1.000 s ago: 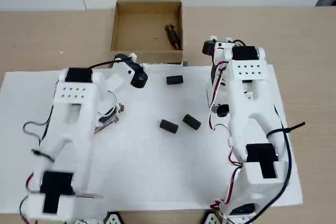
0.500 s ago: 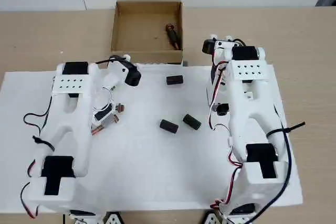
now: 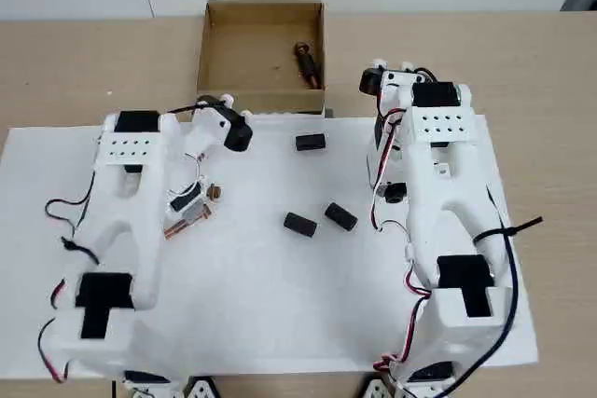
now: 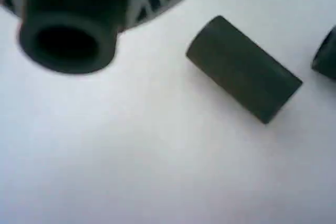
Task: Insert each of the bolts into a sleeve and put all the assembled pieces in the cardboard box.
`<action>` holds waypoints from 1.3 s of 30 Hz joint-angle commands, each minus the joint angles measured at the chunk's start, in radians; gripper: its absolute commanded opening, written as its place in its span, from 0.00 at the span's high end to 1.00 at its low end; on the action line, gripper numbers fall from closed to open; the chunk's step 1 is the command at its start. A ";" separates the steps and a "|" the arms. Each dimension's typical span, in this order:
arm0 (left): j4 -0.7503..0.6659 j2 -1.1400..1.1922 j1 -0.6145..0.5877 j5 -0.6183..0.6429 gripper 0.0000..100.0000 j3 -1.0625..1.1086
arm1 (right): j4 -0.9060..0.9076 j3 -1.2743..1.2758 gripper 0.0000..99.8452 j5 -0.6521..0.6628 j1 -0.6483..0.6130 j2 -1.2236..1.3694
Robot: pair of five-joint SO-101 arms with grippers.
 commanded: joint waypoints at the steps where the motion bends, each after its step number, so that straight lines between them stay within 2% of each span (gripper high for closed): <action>1: -0.015 0.040 0.006 -0.005 0.89 -0.007 | -0.015 -0.006 1.00 0.012 0.002 -0.048; 6: -0.023 0.066 0.002 -0.006 0.90 -0.022 | -0.015 -0.006 1.00 0.012 0.002 -0.048; 11: -0.087 0.071 0.005 -0.005 0.90 0.005 | -0.015 -0.006 1.00 0.012 0.002 -0.048; 19: -0.101 0.189 0.002 -0.005 0.90 0.004 | -0.012 -0.006 1.00 0.012 0.002 -0.048; 25: -0.126 0.192 0.005 -0.005 0.99 0.004 | -0.008 -0.006 1.00 0.012 0.001 -0.048; 29: -0.120 0.180 0.006 -0.005 0.99 0.002 | -0.004 -0.008 1.00 0.012 0.001 -0.059; 35: -0.044 -0.020 0.023 0.005 0.99 -0.007 | 0.048 -0.038 1.00 0.012 0.002 -0.061; 39: 0.002 -0.198 0.084 0.092 0.99 -0.007 | 0.061 -0.061 1.00 0.012 0.005 -0.088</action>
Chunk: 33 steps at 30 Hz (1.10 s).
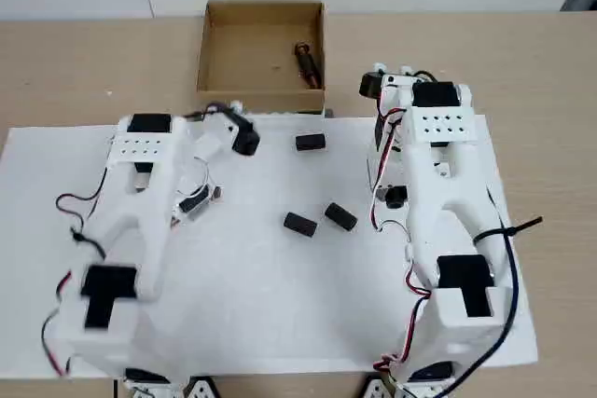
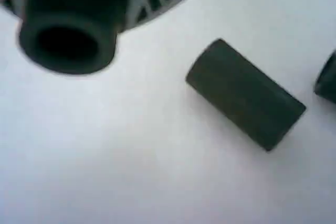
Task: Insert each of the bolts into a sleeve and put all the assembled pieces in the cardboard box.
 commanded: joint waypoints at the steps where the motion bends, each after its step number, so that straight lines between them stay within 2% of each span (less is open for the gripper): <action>1: 0.048 -0.196 0.061 0.063 0.99 -0.019 | 0.019 -0.052 1.00 0.012 0.001 -0.113; 6: 0.075 -0.348 0.129 0.158 0.99 -0.019 | 0.025 -0.046 1.00 0.014 -0.024 -0.288; 11: 0.078 -0.408 0.127 0.305 0.99 -0.016 | 0.025 0.048 1.00 0.014 -0.053 -0.466; 14: 0.137 -0.427 0.130 0.391 0.99 -0.016 | 0.024 0.126 1.00 0.014 -0.051 -0.605; 20: 0.219 -0.479 0.180 0.416 0.99 -0.015 | 0.004 0.333 1.00 0.006 -0.047 -0.897; 28: 0.147 -0.652 0.227 0.605 0.99 -0.013 | -0.173 0.652 1.00 0.012 -0.047 -1.239; 33: 0.060 -0.753 0.235 0.660 0.99 0.082 | -0.266 0.795 1.00 0.008 -0.047 -1.385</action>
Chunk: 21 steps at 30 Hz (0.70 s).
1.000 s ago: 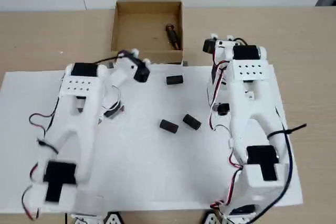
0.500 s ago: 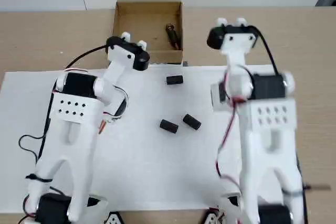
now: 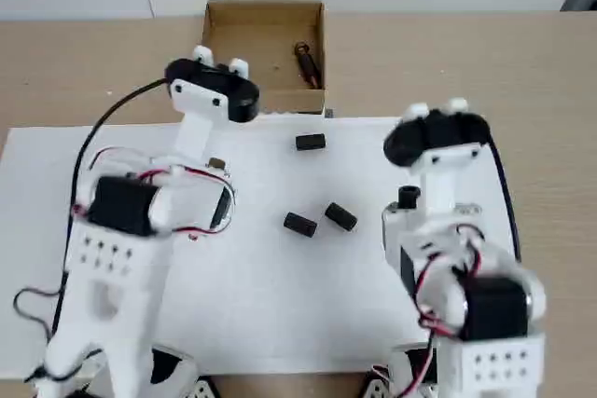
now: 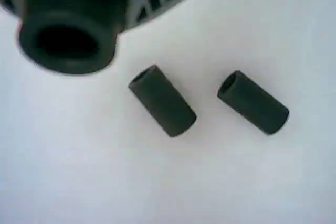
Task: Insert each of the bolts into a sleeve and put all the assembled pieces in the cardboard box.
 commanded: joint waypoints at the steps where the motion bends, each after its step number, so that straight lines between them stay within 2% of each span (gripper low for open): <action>1: -0.084 -0.089 -0.003 0.023 0.99 0.081 | -0.105 0.087 1.00 0.006 0.004 -0.102; 6: -0.166 -0.227 0.002 0.115 0.99 0.282 | -0.289 0.262 1.00 -0.035 -0.004 -0.265; 10: -0.290 -0.396 -0.005 0.160 0.99 0.433 | -0.407 0.402 1.00 -0.091 -0.005 -0.420; 21: -0.586 -0.853 -0.005 0.282 0.99 0.829 | -0.433 0.675 1.00 -0.095 -0.189 -0.680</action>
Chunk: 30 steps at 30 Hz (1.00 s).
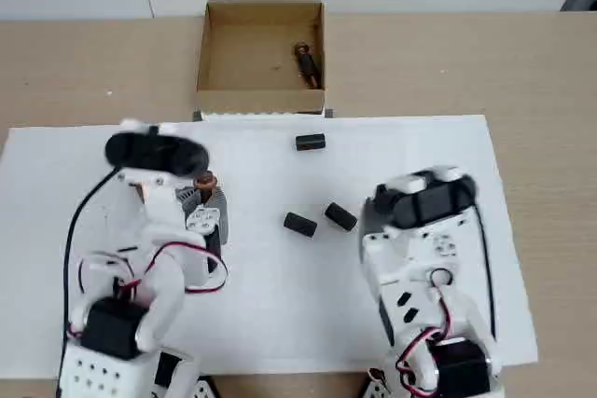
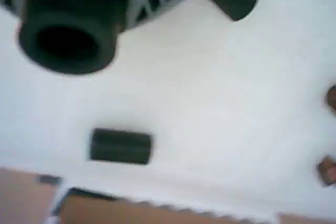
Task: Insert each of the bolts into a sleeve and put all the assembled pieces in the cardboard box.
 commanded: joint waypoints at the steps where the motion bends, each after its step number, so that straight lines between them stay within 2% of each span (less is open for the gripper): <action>1: -0.103 -0.150 0.000 0.018 0.99 0.102 | -0.042 0.041 1.00 -0.006 -0.058 -0.054; 9: -0.272 -0.463 -0.002 0.021 0.99 0.358 | -0.142 0.163 1.00 -0.003 -0.200 -0.053; 12: -0.310 -0.496 -0.006 0.026 0.99 0.406 | -0.203 0.212 1.00 -0.003 -0.283 -0.053; 18: -0.428 -0.482 -0.003 0.247 0.99 0.409 | -0.326 0.308 1.00 0.002 -0.406 -0.053; 24: -0.433 -0.482 0.003 0.425 0.99 0.409 | -0.354 0.348 1.00 0.150 -0.470 -0.053; 30: -0.431 -0.480 0.095 0.448 0.99 0.407 | -0.354 0.341 1.00 0.221 -0.470 -0.053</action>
